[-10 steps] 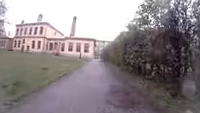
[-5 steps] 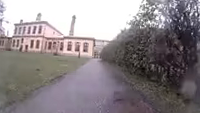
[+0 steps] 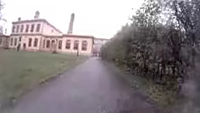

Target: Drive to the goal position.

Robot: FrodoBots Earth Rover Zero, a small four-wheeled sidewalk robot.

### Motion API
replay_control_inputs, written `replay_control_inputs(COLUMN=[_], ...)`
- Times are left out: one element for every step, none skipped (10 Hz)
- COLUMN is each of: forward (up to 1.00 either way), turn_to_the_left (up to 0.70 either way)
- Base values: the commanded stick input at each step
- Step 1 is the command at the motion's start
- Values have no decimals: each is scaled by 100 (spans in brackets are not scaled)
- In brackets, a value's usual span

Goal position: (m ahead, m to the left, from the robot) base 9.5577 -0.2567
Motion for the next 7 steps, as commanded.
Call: replay_control_inputs(forward=[85, 85, 85, 85, 85, 85, 85], turn_to_the_left=[0, 13, 34, 25, 4, 0, 0])
